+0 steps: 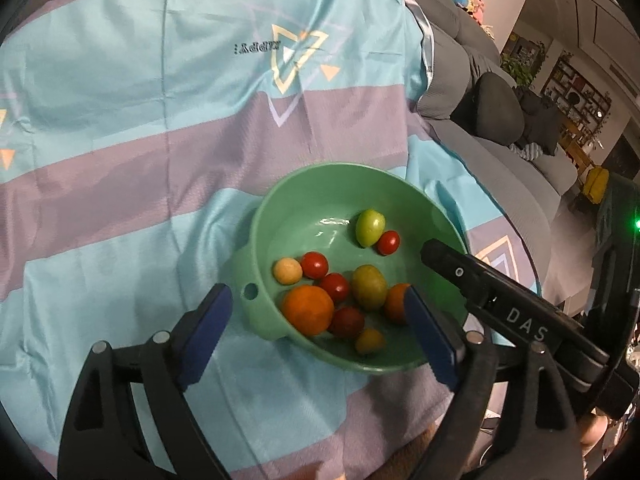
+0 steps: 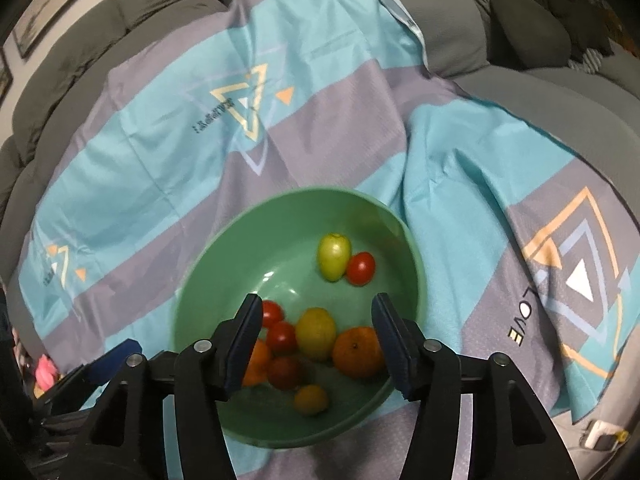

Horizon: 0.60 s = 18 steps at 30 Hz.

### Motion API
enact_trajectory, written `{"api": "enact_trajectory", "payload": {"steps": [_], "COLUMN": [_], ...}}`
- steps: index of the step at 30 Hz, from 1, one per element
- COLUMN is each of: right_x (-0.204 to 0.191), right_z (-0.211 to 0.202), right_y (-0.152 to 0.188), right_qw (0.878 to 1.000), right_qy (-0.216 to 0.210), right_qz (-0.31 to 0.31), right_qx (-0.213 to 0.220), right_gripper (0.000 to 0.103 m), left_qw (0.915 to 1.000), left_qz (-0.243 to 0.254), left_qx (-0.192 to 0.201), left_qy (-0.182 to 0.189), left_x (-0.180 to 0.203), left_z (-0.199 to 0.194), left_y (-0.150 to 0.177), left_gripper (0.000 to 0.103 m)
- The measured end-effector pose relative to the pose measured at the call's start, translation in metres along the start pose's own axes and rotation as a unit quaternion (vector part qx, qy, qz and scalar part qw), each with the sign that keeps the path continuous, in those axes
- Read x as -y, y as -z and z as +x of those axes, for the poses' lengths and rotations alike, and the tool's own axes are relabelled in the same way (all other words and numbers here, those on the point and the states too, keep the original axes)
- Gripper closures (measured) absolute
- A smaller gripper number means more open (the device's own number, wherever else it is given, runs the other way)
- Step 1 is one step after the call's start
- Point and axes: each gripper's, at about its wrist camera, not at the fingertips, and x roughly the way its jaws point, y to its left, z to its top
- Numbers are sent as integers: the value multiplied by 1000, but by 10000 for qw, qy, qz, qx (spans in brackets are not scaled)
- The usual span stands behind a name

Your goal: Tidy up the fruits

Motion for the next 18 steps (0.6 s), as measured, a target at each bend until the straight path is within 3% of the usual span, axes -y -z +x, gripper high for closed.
{"api": "enact_trajectory", "payload": {"steps": [2,5,11,18], "right_x": [-5,-13,-27,-38], "right_z": [-6,-17,-40,-58], "right_y": [-1,-2,-3,-1], "right_qw": [10000,9996,9983,9964], "right_qy": [6,8,145,375], "right_qz": [-73,-188,-381,-544], "right_qx": [62,197,417,523], "right_gripper": [41,37,29,29], "left_qw": [9999,9995,9987,9982], "left_qz": [32,40,65,41], "left_qx": [88,217,401,472], "left_qy": [-71,-206,-318,-378], "left_x": [0,-2,-4,-4], "left_z": [-10,-24,-47,-63], "left_y": [1,2,7,13], "left_gripper": [14,1,1,1]}}
